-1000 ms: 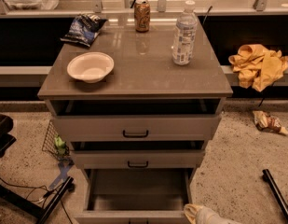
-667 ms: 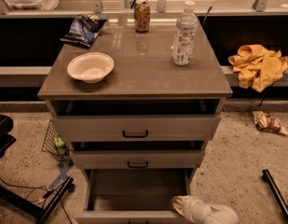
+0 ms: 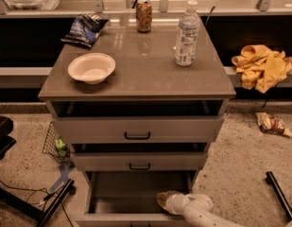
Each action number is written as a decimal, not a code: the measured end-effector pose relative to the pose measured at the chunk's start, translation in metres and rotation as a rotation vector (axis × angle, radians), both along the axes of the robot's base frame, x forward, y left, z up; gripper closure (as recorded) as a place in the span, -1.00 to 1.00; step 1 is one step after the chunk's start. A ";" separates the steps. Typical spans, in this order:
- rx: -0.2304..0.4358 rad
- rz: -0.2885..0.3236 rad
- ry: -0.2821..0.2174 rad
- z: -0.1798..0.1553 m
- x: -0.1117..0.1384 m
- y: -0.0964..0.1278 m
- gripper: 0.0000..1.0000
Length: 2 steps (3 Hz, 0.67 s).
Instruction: Open bottom drawer
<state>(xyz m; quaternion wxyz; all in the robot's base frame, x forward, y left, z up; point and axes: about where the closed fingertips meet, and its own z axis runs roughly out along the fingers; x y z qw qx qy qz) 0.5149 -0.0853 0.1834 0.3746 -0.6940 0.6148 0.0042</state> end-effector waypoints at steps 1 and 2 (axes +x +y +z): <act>0.000 0.000 0.000 0.000 0.000 0.000 1.00; 0.024 -0.016 0.077 -0.020 -0.018 0.005 1.00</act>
Offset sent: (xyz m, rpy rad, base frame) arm -0.0462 0.0018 -0.0570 0.0720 0.2235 -0.0465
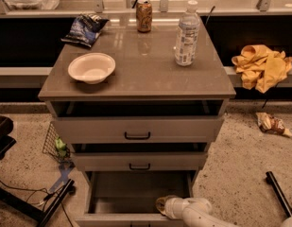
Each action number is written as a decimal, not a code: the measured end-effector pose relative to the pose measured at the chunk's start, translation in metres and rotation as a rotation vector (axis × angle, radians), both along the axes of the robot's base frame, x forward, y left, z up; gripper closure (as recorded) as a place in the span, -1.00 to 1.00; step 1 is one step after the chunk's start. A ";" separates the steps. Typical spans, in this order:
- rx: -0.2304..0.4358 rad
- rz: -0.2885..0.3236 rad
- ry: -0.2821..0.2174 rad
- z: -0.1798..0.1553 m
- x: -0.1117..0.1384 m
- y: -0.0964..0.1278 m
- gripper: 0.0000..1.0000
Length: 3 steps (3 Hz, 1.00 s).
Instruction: Open bottom drawer
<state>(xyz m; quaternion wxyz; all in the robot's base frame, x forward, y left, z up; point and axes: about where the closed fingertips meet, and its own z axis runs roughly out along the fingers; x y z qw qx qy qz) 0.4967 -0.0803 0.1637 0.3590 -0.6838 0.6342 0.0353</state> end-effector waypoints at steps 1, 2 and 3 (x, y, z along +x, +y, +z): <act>0.000 -0.013 0.063 -0.011 -0.021 -0.006 1.00; -0.001 -0.013 0.063 -0.005 -0.021 -0.006 1.00; -0.028 -0.037 0.122 -0.003 -0.044 -0.021 1.00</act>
Offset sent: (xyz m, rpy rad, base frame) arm -0.2434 -0.0887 0.0109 -0.1448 0.5168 -0.2703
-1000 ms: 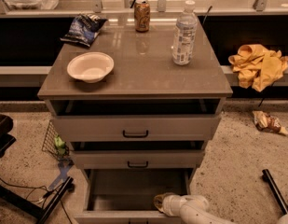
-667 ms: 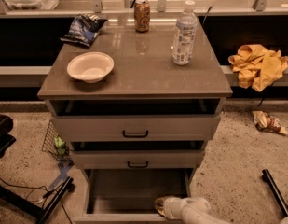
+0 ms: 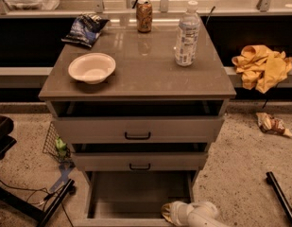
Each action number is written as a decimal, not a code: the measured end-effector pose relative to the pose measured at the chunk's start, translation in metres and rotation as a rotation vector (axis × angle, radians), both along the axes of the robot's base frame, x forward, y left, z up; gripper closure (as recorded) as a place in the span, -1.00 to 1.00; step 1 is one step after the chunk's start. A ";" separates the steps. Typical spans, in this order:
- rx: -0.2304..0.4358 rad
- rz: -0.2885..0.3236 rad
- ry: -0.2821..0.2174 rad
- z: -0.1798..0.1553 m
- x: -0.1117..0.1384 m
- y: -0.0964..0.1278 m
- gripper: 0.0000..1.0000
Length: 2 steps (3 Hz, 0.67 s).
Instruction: Open bottom drawer
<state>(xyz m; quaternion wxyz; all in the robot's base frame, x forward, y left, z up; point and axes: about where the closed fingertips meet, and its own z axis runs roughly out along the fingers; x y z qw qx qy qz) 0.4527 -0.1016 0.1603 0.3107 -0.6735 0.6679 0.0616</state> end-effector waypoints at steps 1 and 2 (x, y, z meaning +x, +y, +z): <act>-0.026 -0.012 0.033 0.004 -0.014 -0.011 1.00; -0.066 -0.018 0.128 0.014 -0.052 -0.021 1.00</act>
Offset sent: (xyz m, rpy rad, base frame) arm -0.3074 -0.0726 0.1217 -0.3309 0.7249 -0.0648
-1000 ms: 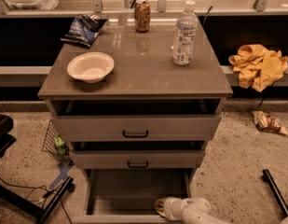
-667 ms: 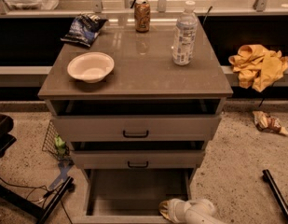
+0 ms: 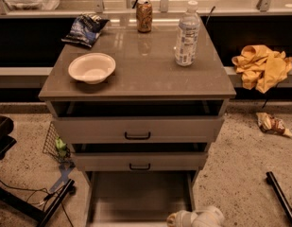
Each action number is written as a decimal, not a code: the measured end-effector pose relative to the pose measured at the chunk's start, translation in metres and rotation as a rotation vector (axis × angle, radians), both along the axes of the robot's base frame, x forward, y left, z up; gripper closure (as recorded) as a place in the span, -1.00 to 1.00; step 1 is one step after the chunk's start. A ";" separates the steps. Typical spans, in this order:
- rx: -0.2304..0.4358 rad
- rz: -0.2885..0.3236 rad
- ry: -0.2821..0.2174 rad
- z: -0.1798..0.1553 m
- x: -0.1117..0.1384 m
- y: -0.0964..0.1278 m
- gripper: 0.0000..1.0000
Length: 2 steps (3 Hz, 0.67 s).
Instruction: Open bottom drawer
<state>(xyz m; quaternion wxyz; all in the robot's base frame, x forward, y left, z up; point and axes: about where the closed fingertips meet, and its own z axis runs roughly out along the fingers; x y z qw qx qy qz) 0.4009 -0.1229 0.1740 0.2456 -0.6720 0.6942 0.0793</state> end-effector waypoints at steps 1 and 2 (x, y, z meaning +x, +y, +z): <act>-0.039 -0.011 0.076 0.014 -0.030 -0.009 1.00; -0.092 0.005 0.162 0.034 -0.067 -0.013 1.00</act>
Offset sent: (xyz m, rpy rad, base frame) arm -0.2461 -0.0329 0.1539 -0.3432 0.5647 0.0774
